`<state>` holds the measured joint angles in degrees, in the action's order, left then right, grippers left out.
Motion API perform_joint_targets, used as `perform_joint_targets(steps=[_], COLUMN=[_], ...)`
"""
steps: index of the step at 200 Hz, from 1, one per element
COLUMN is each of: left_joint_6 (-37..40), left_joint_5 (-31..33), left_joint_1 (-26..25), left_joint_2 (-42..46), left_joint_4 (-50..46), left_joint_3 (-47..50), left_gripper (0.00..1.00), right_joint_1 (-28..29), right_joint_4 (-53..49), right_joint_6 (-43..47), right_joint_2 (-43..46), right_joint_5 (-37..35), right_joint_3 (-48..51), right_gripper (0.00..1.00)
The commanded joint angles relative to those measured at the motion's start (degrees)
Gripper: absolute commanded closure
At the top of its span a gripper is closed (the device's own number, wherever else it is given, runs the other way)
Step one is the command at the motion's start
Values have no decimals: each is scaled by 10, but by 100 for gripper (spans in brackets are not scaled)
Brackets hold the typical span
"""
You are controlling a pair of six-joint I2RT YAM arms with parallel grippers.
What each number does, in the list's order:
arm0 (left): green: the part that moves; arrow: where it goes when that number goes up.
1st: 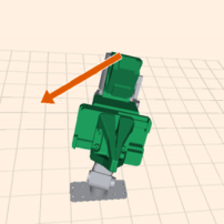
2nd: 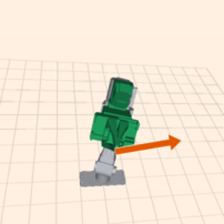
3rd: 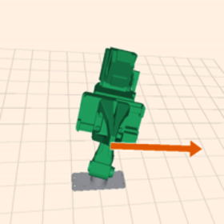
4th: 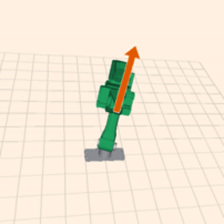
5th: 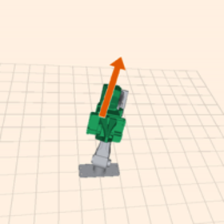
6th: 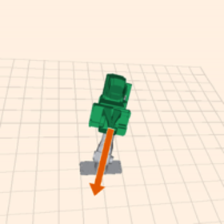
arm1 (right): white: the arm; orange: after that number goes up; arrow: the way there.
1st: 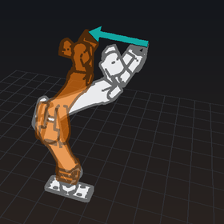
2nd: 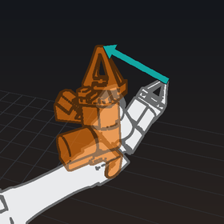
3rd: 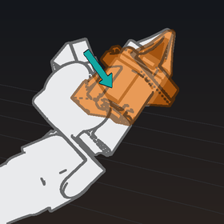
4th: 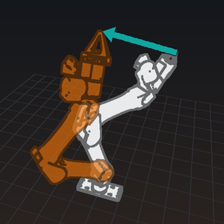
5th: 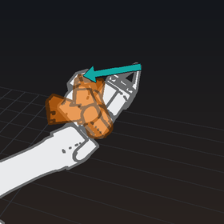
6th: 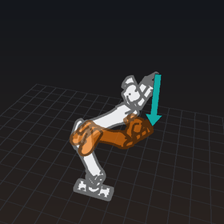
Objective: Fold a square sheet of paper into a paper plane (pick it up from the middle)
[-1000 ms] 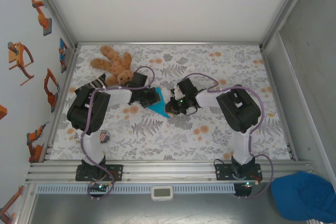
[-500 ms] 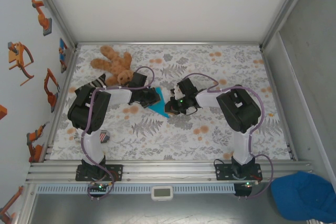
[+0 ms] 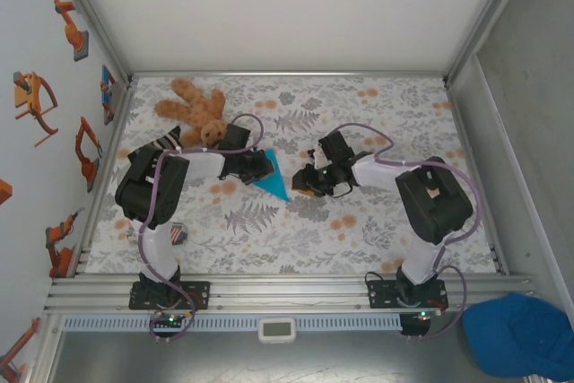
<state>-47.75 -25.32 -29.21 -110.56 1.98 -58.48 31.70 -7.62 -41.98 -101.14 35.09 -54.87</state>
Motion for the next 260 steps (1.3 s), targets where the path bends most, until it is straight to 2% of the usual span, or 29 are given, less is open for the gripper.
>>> perform_joint_targets(steps=[1,27,55,104,183,260], left_joint_6=[13,15,15,17,18,19], left_joint_5=[16,14,12,11,11,21], left_joint_1=[2,1,0,1,0,1], left_joint_2=[-24,-26,-30,-33,-37,-43], left_joint_4=[-45,-52,-55,-63,-72,-84], left_joint_3=[20,16,15,14,10,9], left_gripper=[91,91,91,91,91,92], right_joint_1=[3,25,41,53,62,62], right_joint_4=[-19,-46,-25,-22,-58,-71], right_joint_6=[25,51,46,45,69,80], right_joint_2=[34,10,-37,-97,-152,-168], right_joint_5=[-21,-51,-39,-30,-24,-26], right_joint_3=[-28,-70,-102,-143,-176,-169], right_gripper=[70,78,88,96,96,97])
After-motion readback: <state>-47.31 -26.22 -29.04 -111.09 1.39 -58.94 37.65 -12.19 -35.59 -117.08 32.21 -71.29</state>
